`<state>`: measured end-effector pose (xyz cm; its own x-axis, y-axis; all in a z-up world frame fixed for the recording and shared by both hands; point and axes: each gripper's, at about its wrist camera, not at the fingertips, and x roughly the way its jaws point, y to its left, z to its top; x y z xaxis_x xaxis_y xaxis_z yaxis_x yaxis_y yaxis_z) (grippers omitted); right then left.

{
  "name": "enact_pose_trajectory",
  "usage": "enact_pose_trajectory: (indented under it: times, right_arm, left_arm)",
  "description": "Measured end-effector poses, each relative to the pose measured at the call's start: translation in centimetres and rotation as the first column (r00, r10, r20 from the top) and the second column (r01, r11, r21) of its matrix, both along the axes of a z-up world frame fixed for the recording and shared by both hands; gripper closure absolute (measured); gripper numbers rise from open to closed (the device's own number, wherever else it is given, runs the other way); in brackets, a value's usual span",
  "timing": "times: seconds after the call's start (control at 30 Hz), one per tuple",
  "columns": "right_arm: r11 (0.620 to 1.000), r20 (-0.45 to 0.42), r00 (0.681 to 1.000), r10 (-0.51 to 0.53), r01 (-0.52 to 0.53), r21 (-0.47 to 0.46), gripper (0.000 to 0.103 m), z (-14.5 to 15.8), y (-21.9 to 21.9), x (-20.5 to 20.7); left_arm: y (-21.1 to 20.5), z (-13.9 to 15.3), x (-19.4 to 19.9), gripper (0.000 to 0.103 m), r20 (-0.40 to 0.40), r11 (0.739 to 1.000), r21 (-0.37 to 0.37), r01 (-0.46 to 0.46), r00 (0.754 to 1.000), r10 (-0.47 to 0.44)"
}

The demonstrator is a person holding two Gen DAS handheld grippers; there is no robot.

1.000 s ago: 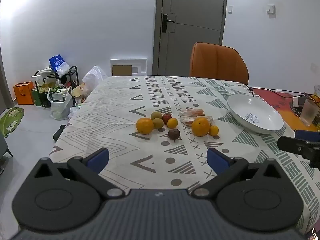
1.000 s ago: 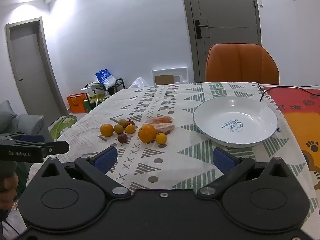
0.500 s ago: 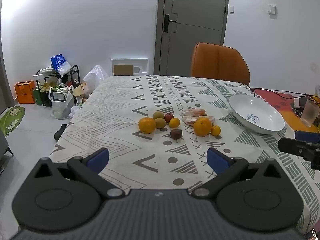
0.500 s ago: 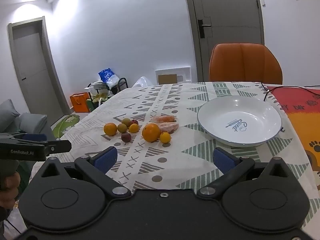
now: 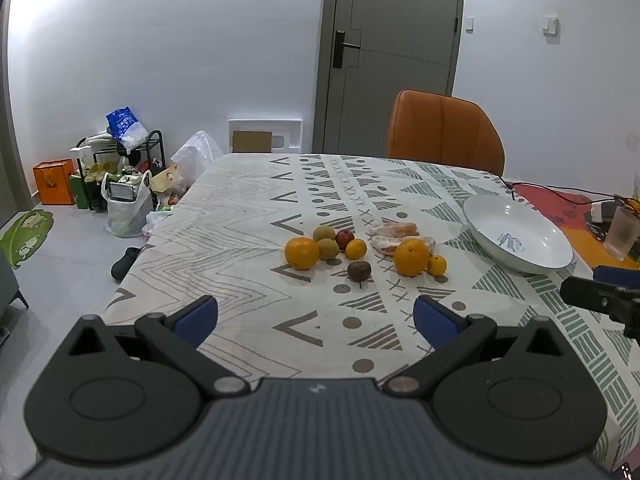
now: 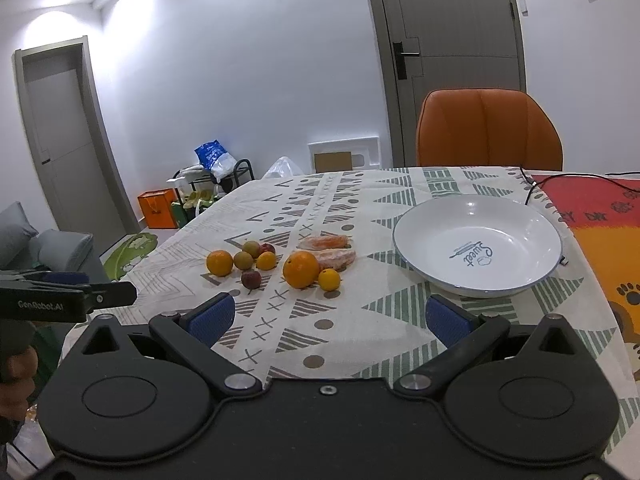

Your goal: Organize fruits

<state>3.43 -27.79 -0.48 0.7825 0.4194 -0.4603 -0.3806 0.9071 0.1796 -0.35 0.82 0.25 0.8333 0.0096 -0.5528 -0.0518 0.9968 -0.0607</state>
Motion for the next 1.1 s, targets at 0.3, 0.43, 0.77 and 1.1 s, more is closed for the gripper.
enact_pose_trajectory:
  times: [0.3,0.43,0.77,1.1]
  right_arm:
    - [1.000,0.003,1.000,-0.009,0.009,-0.010,0.000,0.34,-0.21,-0.13]
    - [1.000,0.004,1.000,-0.012,0.012,-0.008,0.000,0.35,-0.25,-0.19]
    - [1.000,0.005,1.000,-0.013,0.013,-0.013,0.000,0.48,-0.09,-0.25]
    - [1.000,0.012,1.000,-0.025,0.025,-0.011,0.000,0.48,-0.17,-0.30]
  left_arm:
    - [0.01,0.31,-0.20,0.000,0.017,1.000,-0.012,0.000,1.000,0.000]
    - [0.14,0.41,-0.38,0.000,0.021,1.000,-0.013,-0.006,1.000,0.006]
    - [0.17,0.32,-0.50,0.000,0.022,1.000,-0.021,-0.003,1.000,0.003]
    - [0.44,0.31,-0.70,0.000,0.034,1.000,-0.024,0.002,0.999,-0.002]
